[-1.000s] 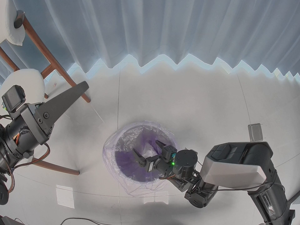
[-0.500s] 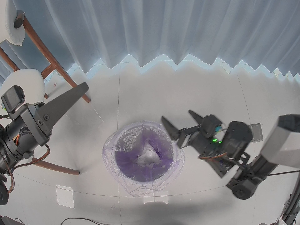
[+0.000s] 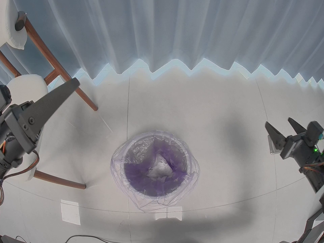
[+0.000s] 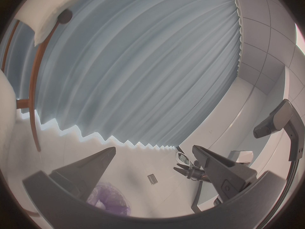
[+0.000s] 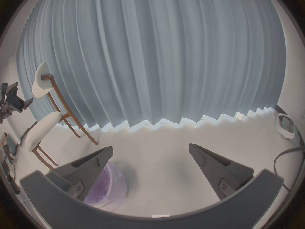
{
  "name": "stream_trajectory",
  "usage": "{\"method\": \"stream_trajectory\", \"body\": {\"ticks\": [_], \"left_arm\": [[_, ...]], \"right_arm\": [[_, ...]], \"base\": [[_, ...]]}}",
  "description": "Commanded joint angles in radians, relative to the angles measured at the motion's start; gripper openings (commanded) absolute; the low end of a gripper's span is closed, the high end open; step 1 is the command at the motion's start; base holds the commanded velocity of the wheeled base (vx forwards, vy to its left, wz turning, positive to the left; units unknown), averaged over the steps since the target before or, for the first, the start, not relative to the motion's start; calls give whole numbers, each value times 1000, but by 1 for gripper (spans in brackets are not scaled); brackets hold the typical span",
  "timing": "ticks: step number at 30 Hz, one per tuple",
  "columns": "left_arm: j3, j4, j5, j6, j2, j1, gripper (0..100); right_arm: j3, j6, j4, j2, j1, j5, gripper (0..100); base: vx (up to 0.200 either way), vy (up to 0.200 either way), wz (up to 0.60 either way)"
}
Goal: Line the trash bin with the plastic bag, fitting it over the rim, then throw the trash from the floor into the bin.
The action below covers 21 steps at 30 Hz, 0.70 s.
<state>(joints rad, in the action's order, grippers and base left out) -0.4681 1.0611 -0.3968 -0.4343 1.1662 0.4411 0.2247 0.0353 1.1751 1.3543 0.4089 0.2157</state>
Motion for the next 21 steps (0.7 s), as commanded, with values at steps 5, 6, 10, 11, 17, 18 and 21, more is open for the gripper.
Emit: {"method": "stream_trajectory", "body": {"ticks": [5, 6, 10, 11, 17, 18, 21], "left_arm": [[-93, -777, 36, 57, -867, -193, 100], [-84, -819, 38, 57, -915, -197, 100], [-14, -967, 36, 80, -1063, -228, 100], [23, -974, 46, 101, -1074, -234, 100], [261, -802, 127, 230, -1076, -234, 100], [335, -742, 125, 235, -1076, -234, 100], [468, -642, 128, 282, -1076, -236, 100]], "right_arm": [[-166, -46, -1120, -1256, -317, -59, 100], [-192, -41, -1091, -1256, -317, -61, 100], [-225, 12, -1118, -1255, -317, -122, 100], [-225, 29, -1114, -1255, -317, -122, 100], [-225, -9, -1112, -1255, -318, -128, 100], [-225, -28, -1111, -1255, -318, -136, 100], [-225, -40, -1111, -1255, -318, -165, 100]], "base": [[0, 0, 0], [0, 0, 0], [0, 0, 0], [0, 0, 0], [0, 0, 0], [0, 0, 0], [0, 0, 0]]}}
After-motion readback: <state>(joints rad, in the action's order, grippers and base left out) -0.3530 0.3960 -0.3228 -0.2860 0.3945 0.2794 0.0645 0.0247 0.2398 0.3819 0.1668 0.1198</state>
